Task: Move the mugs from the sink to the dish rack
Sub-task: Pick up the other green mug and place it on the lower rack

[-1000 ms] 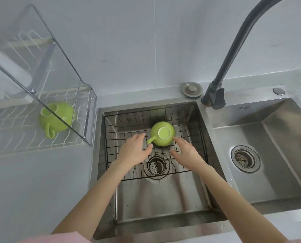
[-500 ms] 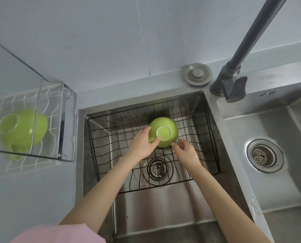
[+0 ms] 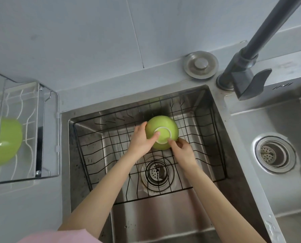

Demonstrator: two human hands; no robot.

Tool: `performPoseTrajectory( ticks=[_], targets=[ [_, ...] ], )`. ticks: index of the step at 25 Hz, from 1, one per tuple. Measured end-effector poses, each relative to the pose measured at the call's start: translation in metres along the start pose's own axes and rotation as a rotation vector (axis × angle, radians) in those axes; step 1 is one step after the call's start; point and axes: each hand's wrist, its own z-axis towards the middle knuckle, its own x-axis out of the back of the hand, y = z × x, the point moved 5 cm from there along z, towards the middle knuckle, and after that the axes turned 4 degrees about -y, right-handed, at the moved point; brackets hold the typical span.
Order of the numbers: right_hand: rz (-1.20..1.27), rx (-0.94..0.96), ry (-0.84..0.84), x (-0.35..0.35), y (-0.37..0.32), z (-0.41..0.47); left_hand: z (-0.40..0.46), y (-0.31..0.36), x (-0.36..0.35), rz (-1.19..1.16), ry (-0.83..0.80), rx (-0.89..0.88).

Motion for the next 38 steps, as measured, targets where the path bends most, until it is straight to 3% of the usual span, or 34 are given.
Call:
performPoseTrajectory(
  ticks=[11,16,27,38],
  targets=[
    [-0.086,0.028,0.017,-0.004,-0.003,-0.023,-0.030,-0.004,0.013,-0.177,0.018,0.006],
    [-0.135,0.103,-0.002,-0.003,-0.006,-0.064,-0.085,-0.019,0.016,-0.366,0.068,0.063],
    [-0.186,0.317,-0.064,-0.017,-0.014,-0.184,-0.220,-0.058,0.043,-0.608,0.135,-0.023],
    [-0.131,0.379,-0.100,-0.103,0.001,-0.269,-0.300,-0.146,0.102,-0.627,0.183,-0.098]
  ],
)
